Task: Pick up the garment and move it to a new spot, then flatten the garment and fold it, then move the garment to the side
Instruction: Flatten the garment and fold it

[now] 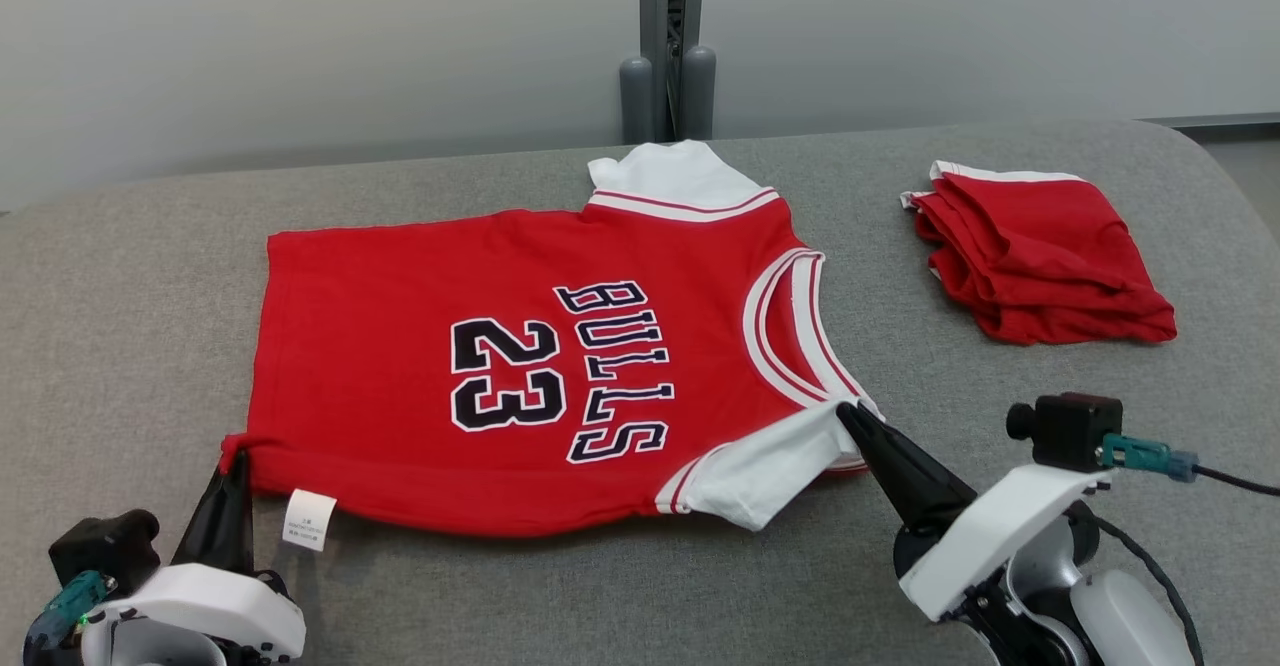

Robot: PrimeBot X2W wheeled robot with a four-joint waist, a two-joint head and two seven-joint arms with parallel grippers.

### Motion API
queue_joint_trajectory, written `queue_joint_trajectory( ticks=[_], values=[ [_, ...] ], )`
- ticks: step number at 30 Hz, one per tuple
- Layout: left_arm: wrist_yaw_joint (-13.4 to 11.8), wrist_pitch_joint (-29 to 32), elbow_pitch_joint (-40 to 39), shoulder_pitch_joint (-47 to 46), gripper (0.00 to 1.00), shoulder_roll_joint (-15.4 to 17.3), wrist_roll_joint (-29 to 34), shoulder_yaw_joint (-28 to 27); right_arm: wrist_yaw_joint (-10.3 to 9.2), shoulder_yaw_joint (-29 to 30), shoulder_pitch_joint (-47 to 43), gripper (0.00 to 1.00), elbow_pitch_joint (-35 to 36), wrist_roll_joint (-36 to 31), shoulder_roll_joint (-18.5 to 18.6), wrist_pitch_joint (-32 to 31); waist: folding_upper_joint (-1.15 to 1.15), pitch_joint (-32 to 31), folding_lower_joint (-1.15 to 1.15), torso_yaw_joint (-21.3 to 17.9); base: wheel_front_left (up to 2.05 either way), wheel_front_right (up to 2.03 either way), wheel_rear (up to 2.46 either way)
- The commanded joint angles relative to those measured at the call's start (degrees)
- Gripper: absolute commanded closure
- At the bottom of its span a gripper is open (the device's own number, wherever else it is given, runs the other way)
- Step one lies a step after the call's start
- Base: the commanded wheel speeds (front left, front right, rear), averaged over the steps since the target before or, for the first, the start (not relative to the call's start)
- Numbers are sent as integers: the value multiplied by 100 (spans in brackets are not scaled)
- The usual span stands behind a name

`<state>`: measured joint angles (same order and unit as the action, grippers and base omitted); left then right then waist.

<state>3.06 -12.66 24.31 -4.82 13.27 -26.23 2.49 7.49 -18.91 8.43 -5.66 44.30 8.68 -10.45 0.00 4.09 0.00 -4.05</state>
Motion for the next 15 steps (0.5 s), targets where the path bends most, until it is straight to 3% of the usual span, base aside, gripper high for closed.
queue_joint_trajectory(
  ticks=[1,15],
  values=[
    [47,43,88,-196,100,39,27,17,0,-40,225,100,-150,81,0,97,0,63,0,-40,0,0,0],
    [349,115,1916,-1805,100,277,-152,230,0,-829,2437,100,-2551,533,-200,554,0,608,0,-176,0,0,0]
  ],
)
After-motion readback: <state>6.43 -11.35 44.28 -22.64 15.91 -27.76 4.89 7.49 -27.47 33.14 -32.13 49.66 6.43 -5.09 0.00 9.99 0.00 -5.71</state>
